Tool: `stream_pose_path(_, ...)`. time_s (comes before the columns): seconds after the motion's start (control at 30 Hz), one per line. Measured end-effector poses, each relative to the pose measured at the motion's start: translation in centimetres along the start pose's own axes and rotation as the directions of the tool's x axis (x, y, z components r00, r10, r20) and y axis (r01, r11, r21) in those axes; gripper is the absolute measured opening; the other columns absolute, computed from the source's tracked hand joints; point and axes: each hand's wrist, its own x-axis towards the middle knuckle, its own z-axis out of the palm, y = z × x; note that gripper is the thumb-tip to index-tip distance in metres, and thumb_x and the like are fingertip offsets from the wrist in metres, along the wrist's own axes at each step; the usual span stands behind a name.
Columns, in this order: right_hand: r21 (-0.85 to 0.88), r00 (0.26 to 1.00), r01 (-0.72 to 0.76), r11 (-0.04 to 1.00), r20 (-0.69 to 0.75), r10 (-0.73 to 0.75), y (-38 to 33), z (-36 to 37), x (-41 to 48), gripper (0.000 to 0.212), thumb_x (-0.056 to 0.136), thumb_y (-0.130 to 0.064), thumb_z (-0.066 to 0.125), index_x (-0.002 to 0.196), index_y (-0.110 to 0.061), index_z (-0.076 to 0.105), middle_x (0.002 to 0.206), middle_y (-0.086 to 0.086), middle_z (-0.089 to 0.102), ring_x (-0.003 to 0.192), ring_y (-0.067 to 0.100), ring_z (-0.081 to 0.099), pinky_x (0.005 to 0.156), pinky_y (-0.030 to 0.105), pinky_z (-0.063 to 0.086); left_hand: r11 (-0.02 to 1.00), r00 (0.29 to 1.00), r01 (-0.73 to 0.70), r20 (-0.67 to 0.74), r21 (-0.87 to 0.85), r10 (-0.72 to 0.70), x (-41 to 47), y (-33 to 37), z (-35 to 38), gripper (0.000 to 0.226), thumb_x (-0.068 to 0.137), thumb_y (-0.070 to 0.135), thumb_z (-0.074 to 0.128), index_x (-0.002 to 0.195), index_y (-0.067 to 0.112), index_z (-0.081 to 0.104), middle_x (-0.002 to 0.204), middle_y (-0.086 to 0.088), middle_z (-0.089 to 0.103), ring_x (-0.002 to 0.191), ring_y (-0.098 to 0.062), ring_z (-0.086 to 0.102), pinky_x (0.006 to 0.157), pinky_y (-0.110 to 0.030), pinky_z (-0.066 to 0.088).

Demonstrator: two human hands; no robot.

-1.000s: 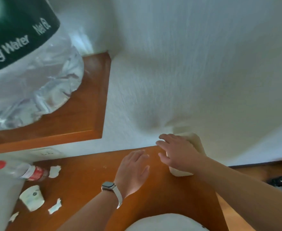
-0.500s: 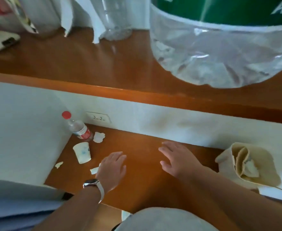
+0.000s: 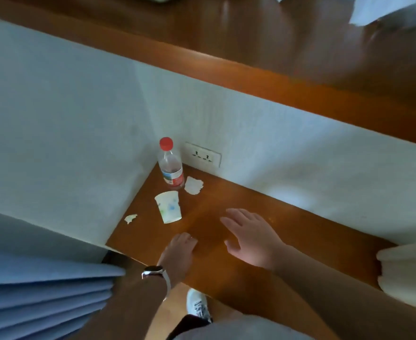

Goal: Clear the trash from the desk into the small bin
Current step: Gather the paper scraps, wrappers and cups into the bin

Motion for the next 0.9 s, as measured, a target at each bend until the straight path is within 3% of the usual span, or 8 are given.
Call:
stream_pose_path(0.17, -0.038, 0.999, 0.001, 0.999, 0.043, 0.001, -2.8, 0.5, 4.1, 0.057, 0.096, -0.053, 0.038, 0.147, -0.031, 0.024, 0.159, -0.002, 0.019, 0.146, 0.022, 0.015, 0.116, 0.041, 0.018, 0.995, 0.998, -0.041, -0.058, -0.094, 0.036, -0.1, -1.9, -0.2, 0.031, 0.097, 0.008, 0.045, 0.121, 0.019, 0.062, 0.126, -0.003, 0.057, 0.115, -0.020, 0.051, 0.096, -0.030, 0.042)
stream_pose_path(0.27, -0.057, 0.998, -0.009, 0.998, 0.062, 0.012, -4.2, 0.7, 6.7, 0.059, 0.096, -0.052, 0.040, 0.147, -0.031, 0.023, 0.159, -0.002, 0.018, 0.146, 0.022, 0.014, 0.115, 0.042, 0.019, 0.993, 0.987, -0.038, -0.162, -0.115, 0.019, -0.7, -3.2, -0.9, 0.025, 0.090, 0.004, 0.059, 0.109, 0.017, 0.068, 0.113, -0.005, 0.065, 0.102, -0.022, 0.061, 0.085, -0.032, 0.052)
stream_pose_path(0.37, -0.057, 0.999, -0.005, 0.998, 0.053, 0.008, -5.8, 1.1, 9.5, 0.061, 0.093, -0.053, 0.043, 0.146, -0.028, 0.025, 0.157, 0.001, 0.023, 0.143, 0.023, 0.021, 0.112, 0.044, 0.028, 0.984, 0.961, 0.017, -0.268, -0.179, -0.065, -1.5, -4.9, -2.1, 0.027, 0.080, 0.001, 0.072, 0.103, 0.015, 0.073, 0.106, -0.008, 0.070, 0.095, -0.025, 0.066, 0.080, -0.032, 0.056)
stream_pose_path(0.5, -0.002, 0.999, 0.002, 1.000, -0.032, -0.003, -8.0, 1.5, 13.2, 0.072, 0.086, -0.053, 0.058, 0.142, -0.020, 0.028, 0.146, 0.005, 0.037, 0.131, 0.024, 0.039, 0.100, 0.041, 0.044, 0.959, 0.901, 0.076, -0.393, -0.272, -0.183, -2.2, -7.1, -4.3, 0.025, 0.082, -0.001, 0.070, 0.103, 0.012, 0.074, 0.105, -0.009, 0.070, 0.095, -0.026, 0.066, 0.082, -0.030, 0.051)
stream_pose_path(0.6, 0.065, 0.998, -0.029, 0.997, -0.046, 0.032, -9.5, 2.2, 15.7, 0.089, 0.080, -0.055, 0.066, 0.145, -0.017, 0.018, 0.147, 0.012, 0.033, 0.129, 0.031, 0.042, 0.093, 0.046, 0.051, 0.937, 0.856, 0.100, -0.452, -0.335, -0.253, -3.1, -8.1, -5.9, 0.021, 0.087, 0.003, 0.067, 0.105, 0.012, 0.074, 0.106, -0.007, 0.070, 0.098, -0.022, 0.065, 0.087, -0.030, 0.052)
stream_pose_path(0.77, 0.256, 0.984, -0.177, 0.951, 0.022, 0.177, -11.3, 4.2, 18.0, 0.095, 0.080, -0.042, 0.072, 0.149, -0.019, 0.011, 0.154, 0.013, 0.017, 0.136, 0.036, 0.032, 0.100, 0.048, 0.043, 0.869, 0.811, 0.116, -0.460, -0.481, -0.363, -4.6, -8.6, -7.1, 0.022, 0.090, 0.004, 0.064, 0.109, 0.011, 0.072, 0.106, -0.001, 0.066, 0.092, -0.011, 0.061, 0.082, -0.022, 0.051)
stream_pose_path(0.9, 0.369, 0.984, -0.168, 0.914, 0.005, 0.178, -11.4, 5.7, 17.6, 0.097, 0.079, -0.029, 0.075, 0.150, -0.020, 0.008, 0.154, 0.011, 0.014, 0.135, 0.033, 0.036, 0.101, 0.043, 0.043, 0.834, 0.821, 0.157, -0.399, -0.529, -0.408, -5.8, -9.2, -6.2, 0.032, 0.089, 0.000, 0.061, 0.116, 0.014, 0.069, 0.111, 0.005, 0.059, 0.093, -0.005, 0.058, 0.082, -0.011, 0.047)
